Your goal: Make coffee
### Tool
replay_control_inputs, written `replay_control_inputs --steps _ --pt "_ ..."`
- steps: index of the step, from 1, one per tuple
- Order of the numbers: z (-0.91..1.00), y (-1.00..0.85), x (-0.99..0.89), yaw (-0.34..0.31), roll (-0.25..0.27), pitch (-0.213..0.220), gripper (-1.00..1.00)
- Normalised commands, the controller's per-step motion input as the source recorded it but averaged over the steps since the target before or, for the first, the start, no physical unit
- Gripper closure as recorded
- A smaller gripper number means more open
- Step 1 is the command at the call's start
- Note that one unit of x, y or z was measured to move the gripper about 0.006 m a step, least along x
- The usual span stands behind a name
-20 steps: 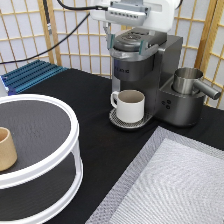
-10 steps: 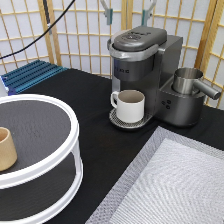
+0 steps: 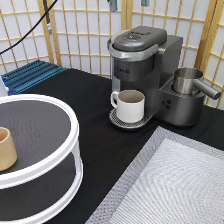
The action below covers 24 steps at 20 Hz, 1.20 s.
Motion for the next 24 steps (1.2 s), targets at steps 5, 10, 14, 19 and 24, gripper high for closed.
replay_control_inputs --steps 5,10,14,19,24 --pt "-0.59 -0.02 -0.3 0.199 0.072 0.009 -1.0" --pt "-0.15 -0.1 -0.35 0.053 0.035 0.0 -1.0" --pt "-0.15 -0.15 -0.25 0.0 0.064 0.0 -1.0" --pt "-0.07 -0.15 -0.05 0.0 0.044 0.0 -1.0" --pt "-0.35 -0.13 -0.08 0.0 0.069 -0.004 -1.0"
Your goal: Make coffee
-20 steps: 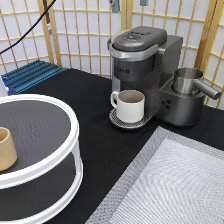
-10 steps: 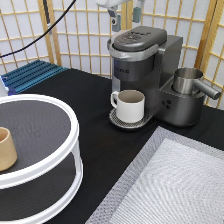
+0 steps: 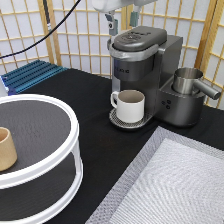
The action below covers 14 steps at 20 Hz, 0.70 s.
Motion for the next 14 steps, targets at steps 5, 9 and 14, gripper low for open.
replay_control_inputs --steps 5,9,14 --pt "-0.32 -0.03 -0.15 0.0 0.042 -0.011 -1.0" --pt "-0.46 0.02 -0.07 0.002 0.029 -0.009 -1.0" --pt "-1.0 -0.07 -0.24 0.028 0.033 0.0 -1.0"
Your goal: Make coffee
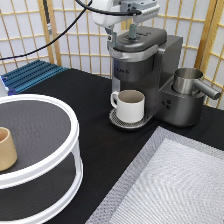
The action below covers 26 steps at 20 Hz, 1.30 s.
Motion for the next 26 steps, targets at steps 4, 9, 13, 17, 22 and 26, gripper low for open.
replay_control_inputs --steps 4,9,13,17,22,26 --pt "0.48 0.07 -0.62 0.005 -0.007 0.0 -1.0" --pt "0.64 -0.55 -0.44 0.01 0.102 -0.063 -1.0" --pt "-0.12 -0.91 -0.14 0.011 0.164 -0.098 -1.0" --pt "-0.35 -0.96 -0.09 0.005 0.156 -0.114 -1.0" --pt "-0.36 -0.93 -0.03 0.042 0.131 -0.114 -1.0" --pt "-0.32 -0.76 0.12 0.151 0.091 -0.078 -1.0"
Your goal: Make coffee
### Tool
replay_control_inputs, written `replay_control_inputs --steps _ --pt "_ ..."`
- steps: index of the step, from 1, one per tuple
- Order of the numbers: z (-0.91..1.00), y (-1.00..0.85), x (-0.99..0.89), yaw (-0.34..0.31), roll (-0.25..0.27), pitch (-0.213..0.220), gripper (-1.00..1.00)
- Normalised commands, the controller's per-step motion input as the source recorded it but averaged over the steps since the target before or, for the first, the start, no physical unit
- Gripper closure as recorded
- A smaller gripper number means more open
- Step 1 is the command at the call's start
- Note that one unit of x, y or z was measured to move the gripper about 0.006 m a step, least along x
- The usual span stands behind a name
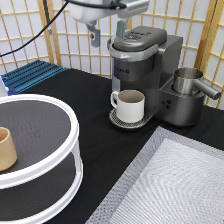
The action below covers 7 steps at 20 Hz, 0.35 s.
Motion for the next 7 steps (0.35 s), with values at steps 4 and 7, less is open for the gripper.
replay_control_inputs --steps 4,7 --pt "-0.09 -0.33 -0.03 0.08 0.014 -0.058 -1.0" --pt "0.0 0.0 0.0 0.0 0.0 0.0 -1.0"
